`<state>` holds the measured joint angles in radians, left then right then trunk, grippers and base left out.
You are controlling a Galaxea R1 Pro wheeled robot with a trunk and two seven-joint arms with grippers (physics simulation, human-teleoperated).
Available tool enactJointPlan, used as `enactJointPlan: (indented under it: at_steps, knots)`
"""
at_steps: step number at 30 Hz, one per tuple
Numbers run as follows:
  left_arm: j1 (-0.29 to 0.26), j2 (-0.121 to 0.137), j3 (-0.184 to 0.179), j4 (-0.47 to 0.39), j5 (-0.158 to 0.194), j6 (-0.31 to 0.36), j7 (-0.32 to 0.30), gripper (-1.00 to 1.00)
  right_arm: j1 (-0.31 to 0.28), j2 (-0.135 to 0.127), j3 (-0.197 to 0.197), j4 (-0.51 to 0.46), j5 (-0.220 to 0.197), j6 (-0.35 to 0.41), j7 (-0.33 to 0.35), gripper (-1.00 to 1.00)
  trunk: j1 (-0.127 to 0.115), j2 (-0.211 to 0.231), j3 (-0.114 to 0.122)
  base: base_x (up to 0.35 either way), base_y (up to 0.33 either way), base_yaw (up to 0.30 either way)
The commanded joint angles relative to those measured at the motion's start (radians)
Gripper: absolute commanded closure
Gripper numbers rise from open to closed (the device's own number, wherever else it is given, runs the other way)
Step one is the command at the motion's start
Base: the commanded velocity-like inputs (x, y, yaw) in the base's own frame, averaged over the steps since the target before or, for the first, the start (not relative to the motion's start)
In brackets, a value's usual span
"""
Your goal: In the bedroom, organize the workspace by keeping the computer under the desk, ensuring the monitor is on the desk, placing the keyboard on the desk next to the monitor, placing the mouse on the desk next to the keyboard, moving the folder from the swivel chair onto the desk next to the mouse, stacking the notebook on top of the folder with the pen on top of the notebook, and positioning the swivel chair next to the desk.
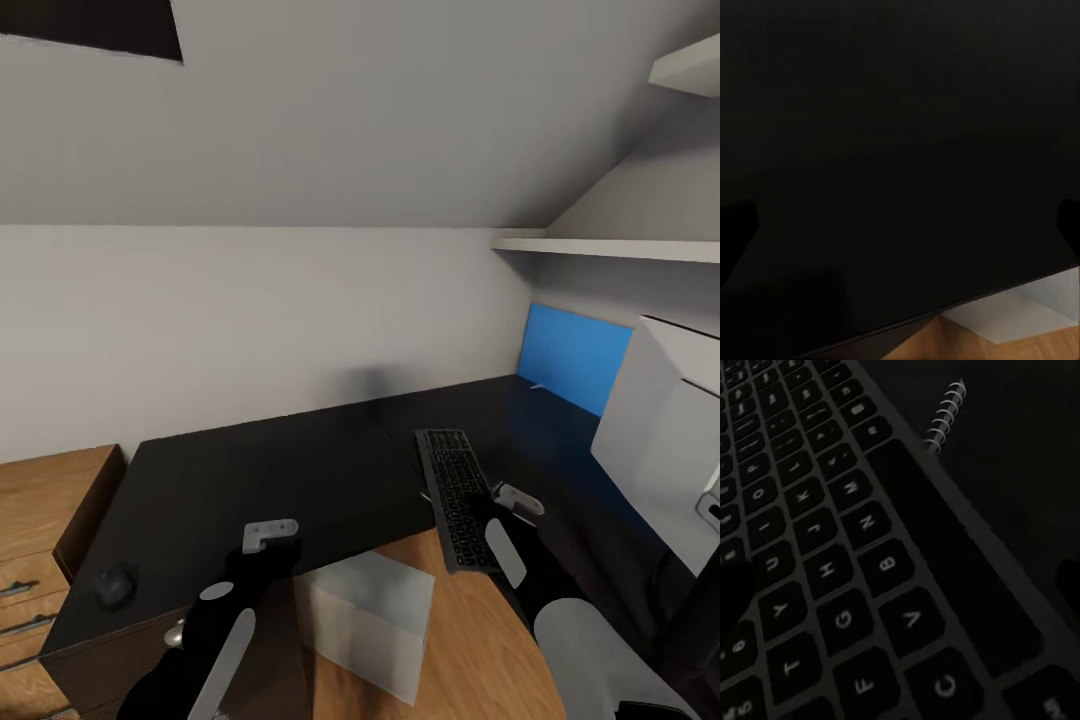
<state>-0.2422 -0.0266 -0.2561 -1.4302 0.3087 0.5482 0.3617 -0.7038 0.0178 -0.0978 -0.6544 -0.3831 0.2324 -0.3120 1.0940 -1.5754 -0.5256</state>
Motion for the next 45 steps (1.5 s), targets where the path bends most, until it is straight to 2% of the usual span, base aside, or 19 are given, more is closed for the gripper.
enactJointPlan:
  at_steps: [1, 20, 38, 45]
  knots:
    - [-0.001, 0.0, -0.002, -0.001, 0.01, 0.002, 0.01, -1.0, 0.0, 0.001, -0.002, -0.002, -0.008, 0.004, -0.004, -1.0, 0.0, -0.001, -0.001, 0.0, 0.0, 0.134]
    - [-0.001, -0.001, -0.002, -0.001, 0.01, 0.002, 0.01, -1.0, 0.001, 0.009, -0.002, -0.001, -0.007, 0.002, -0.003, -1.0, 0.0, -0.001, -0.001, 0.0, 0.0, 0.125]
    - [-0.001, -0.001, -0.005, 0.013, 0.009, 0.002, 0.01, -1.0, 0.001, 0.01, -0.002, -0.002, -0.007, 0.002, -0.004, -1.0, 0.0, -0.001, -0.001, -0.07, 0.047, 0.012]
    - [0.0, -0.001, -0.005, 0.014, 0.009, 0.003, 0.01, -1.0, 0.001, 0.013, -0.002, -0.002, -0.007, 0.001, -0.004, -1.0, 0.0, -0.001, -0.001, -0.003, 0.002, 0.213]
